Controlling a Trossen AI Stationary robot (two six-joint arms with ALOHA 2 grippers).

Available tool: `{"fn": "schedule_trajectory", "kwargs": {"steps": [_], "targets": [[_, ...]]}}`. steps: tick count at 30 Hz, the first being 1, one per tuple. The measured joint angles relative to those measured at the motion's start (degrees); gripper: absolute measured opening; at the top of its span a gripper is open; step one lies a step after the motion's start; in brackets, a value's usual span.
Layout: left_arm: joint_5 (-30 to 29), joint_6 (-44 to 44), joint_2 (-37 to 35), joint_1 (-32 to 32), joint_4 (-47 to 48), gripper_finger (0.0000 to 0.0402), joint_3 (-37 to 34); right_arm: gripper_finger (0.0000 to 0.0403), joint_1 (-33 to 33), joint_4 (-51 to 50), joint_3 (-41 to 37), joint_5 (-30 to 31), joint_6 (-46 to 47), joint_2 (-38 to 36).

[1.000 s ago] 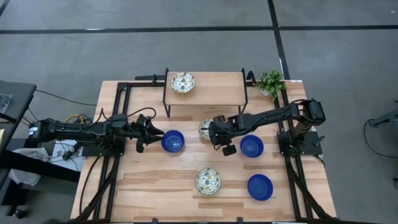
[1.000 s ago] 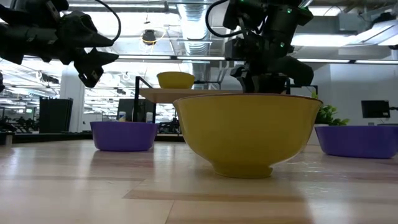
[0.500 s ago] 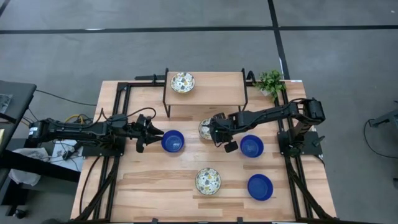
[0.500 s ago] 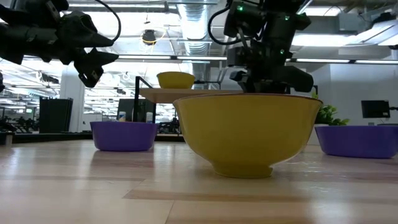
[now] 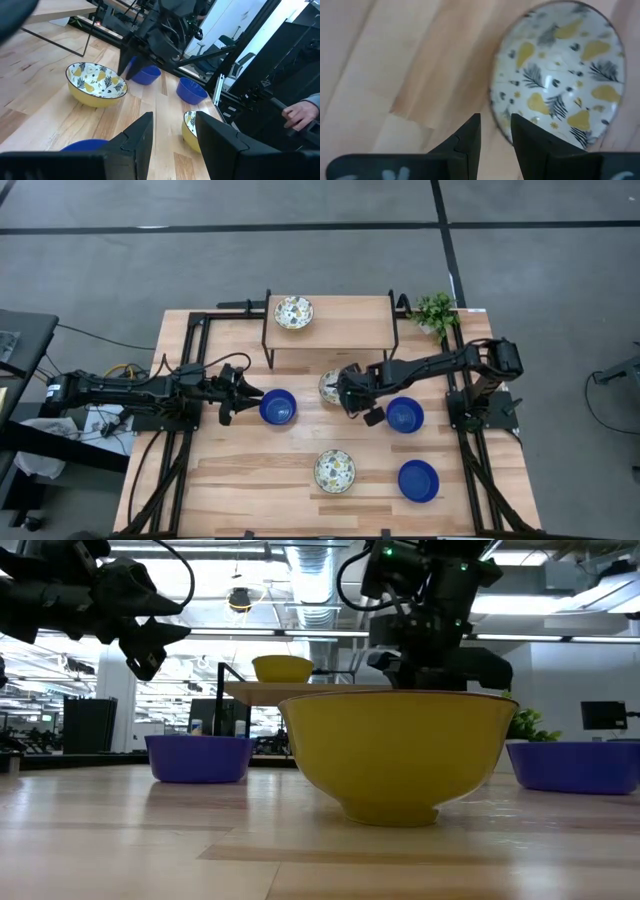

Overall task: Pick & Place Mini bowls
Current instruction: Stack the top yellow bowl on the yellow bowl on the shelf

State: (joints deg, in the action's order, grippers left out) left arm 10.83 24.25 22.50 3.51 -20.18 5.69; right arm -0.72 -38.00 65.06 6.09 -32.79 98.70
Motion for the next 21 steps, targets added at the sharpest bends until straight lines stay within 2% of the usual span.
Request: {"fn": "schedule_trajectory", "kwargs": {"steps": [15, 21], "targets": [[0.00, 0.00, 0.00, 0.02, 0.00, 0.0145, 0.00, 0.0098, 0.67, 1.77, 0.00, 0.17, -3.04, 0.09], [0.00, -0.01, 0.02, 0.01, 0.00, 0.0145, 0.00, 0.0098, 0.88, 2.40, 0.02, 0.18, -4.87, 3.91]]}}
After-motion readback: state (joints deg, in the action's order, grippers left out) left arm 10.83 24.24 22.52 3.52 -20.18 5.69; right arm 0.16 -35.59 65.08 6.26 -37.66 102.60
